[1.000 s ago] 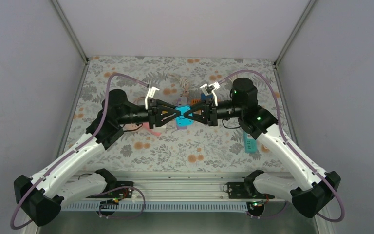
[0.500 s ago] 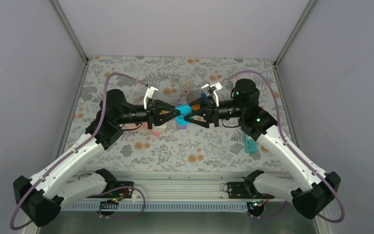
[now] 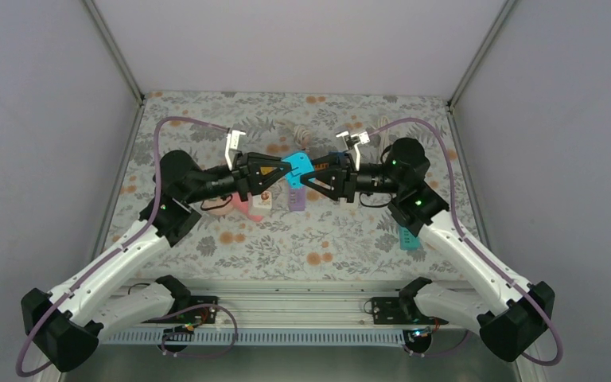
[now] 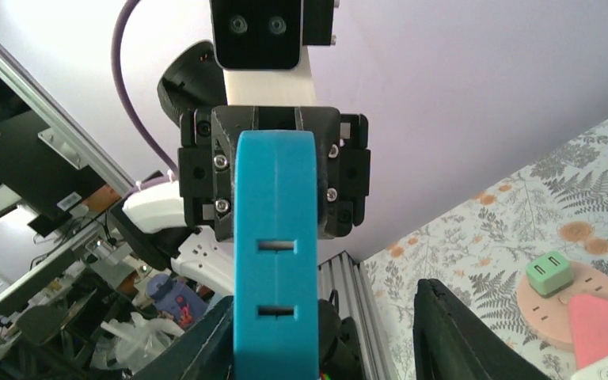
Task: Insert the plug
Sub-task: Pick up the plug from the center of the board.
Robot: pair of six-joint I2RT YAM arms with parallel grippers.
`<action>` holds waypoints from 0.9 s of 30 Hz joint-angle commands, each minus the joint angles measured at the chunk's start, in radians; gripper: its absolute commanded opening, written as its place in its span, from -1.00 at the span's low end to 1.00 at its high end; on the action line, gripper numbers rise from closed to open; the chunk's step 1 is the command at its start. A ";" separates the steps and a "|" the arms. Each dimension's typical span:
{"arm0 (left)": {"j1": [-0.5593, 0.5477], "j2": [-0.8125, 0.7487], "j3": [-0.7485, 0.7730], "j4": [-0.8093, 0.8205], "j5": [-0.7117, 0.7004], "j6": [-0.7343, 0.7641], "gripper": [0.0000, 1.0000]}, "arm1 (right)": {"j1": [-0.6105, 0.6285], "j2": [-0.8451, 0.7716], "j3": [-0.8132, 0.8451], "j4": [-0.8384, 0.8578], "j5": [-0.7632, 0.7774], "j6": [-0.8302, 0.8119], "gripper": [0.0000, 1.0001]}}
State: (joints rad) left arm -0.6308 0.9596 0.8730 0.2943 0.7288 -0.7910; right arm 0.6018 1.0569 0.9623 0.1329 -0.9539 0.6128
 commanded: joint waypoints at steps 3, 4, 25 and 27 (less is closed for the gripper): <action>0.003 -0.017 -0.020 0.105 -0.063 -0.043 -0.95 | 0.010 -0.022 -0.035 0.194 0.063 0.095 -0.21; 0.003 -0.015 -0.020 0.106 -0.068 -0.043 -0.95 | 0.010 -0.022 -0.037 0.215 0.063 0.102 -0.23; 0.003 -0.023 -0.023 0.046 -0.088 -0.014 -0.87 | 0.010 0.049 0.033 0.241 0.027 0.082 -0.37; 0.003 -0.020 -0.015 0.045 -0.076 -0.024 -0.87 | 0.010 0.058 0.037 0.231 -0.006 0.074 -0.28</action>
State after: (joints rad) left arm -0.6308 0.9470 0.8505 0.3233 0.6392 -0.8127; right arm 0.6029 1.0958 0.9699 0.3496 -0.8970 0.7063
